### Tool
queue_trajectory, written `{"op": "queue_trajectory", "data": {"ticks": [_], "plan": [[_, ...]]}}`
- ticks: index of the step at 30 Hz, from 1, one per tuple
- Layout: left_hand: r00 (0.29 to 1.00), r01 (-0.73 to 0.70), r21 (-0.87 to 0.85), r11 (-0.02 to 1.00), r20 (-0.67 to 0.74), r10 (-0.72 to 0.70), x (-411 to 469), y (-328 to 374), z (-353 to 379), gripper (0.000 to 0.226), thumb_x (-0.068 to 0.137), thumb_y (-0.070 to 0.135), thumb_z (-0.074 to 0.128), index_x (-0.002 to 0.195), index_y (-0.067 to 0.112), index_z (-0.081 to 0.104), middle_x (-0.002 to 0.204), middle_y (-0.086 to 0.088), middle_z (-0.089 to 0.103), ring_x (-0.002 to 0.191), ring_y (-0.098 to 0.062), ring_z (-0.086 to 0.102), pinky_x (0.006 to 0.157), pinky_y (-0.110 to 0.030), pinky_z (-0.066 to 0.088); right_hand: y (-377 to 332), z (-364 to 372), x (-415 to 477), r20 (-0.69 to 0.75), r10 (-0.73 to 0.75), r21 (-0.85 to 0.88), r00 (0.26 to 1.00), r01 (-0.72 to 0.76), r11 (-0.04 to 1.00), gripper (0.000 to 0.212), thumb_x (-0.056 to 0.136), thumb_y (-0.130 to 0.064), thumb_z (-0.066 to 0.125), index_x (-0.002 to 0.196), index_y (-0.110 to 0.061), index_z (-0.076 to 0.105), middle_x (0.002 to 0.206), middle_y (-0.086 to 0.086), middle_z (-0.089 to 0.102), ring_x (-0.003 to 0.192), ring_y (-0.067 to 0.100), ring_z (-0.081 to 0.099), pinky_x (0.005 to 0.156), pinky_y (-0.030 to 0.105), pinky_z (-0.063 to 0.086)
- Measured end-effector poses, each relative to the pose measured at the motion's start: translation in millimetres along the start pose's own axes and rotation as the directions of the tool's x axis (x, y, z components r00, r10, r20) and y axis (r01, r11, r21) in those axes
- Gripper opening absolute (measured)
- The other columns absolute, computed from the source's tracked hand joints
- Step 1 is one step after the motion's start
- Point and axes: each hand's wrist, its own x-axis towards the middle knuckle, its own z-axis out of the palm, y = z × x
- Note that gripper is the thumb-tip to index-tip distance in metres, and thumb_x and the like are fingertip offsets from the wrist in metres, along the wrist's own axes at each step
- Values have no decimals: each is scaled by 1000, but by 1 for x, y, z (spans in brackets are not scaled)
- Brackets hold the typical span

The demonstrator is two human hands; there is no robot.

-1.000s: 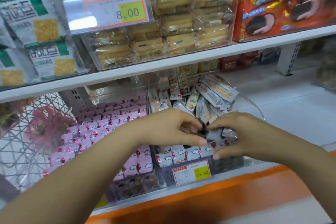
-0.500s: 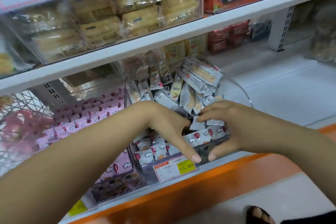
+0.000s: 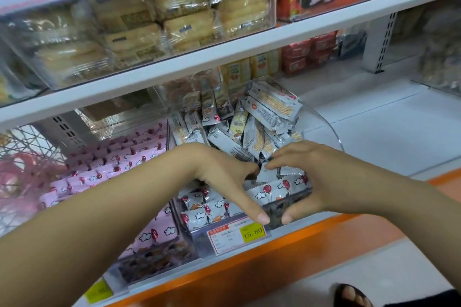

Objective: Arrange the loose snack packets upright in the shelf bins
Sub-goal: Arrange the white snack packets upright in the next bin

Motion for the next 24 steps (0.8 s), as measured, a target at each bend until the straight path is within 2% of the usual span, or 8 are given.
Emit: {"op": "queue_trajectory", "data": {"ticks": [3, 5, 7, 11, 13, 16, 20, 24], "plan": [[994, -94, -166, 982, -76, 82, -6, -11, 2, 93, 75, 61, 66, 149, 34, 16, 151, 9, 33, 129, -8, 42, 108, -30, 35, 0, -1, 1, -14, 8, 47, 1000, -7, 999, 86, 55, -63, 78, 132, -45, 43, 125, -30, 37, 121, -6, 30, 103, 20, 30], [980, -159, -252, 954, -158, 122, -8, -15, 5, 78, 82, 49, 67, 145, 30, 26, 114, 21, 59, 91, 8, 57, 82, -12, 43, 0, -1, 1, -28, 6, 77, 1000, -4, 997, 86, 54, -64, 77, 131, -46, 43, 122, -33, 36, 120, -8, 29, 102, 21, 31], [957, -218, -313, 924, -252, 141, -8, -16, 8, 61, 88, 36, 64, 141, 27, 36, 75, 30, 59, 62, 11, 54, 62, -5, 39, 0, -1, 2, -38, -2, 84, 999, 6, 996, 85, 53, -68, 72, 130, -48, 43, 121, -35, 34, 120, -10, 28, 103, 21, 31], [911, -340, -475, 812, -379, 161, -9, -17, 10, 41, 92, 15, 59, 129, 26, 46, 100, 15, 64, 94, 0, 63, 91, -19, 48, 1, -4, 4, -108, -30, 91, 994, 40, 995, 84, 51, -72, 66, 129, -49, 43, 122, -34, 39, 115, -14, 34, 98, 12, 32], [899, -390, -520, 760, -394, 192, -10, -15, 9, 43, 95, 2, 51, 132, 21, 44, 113, 7, 63, 109, -3, 60, 95, -15, 45, 2, -7, 5, -171, -34, 111, 985, 54, 992, 74, 53, -72, 65, 122, -53, 46, 119, -35, 44, 113, -16, 37, 94, 7, 32], [884, -425, -501, 754, -408, 227, -10, -10, 5, 43, 96, -4, 44, 136, 14, 43, 128, -3, 59, 117, -7, 56, 98, -14, 43, 4, -5, 7, -239, -19, 67, 971, 36, 997, 52, 68, -60, 65, 117, -44, 58, 115, -29, 52, 110, -10, 43, 98, 17, 38], [888, -405, -484, 775, -409, 209, -11, -11, 4, 41, 98, 3, 46, 138, 11, 44, 130, -1, 60, 120, -7, 55, 108, -25, 38, 2, -3, 9, -266, -18, -10, 964, 15, 1000, 30, 83, -33, 68, 113, -35, 64, 116, -21, 58, 111, -1, 46, 99, 19, 36], [964, -242, -302, 922, -181, 194, -25, -15, -2, 48, 92, 36, 59, 138, 25, 46, 136, 10, 54, 123, -3, 51, 110, -29, 36, 2, -4, 7, -248, -13, -46, 969, 2, 999, 29, 89, -26, 63, 117, -33, 61, 125, -20, 53, 120, -3, 40, 96, 6, 23]]}}
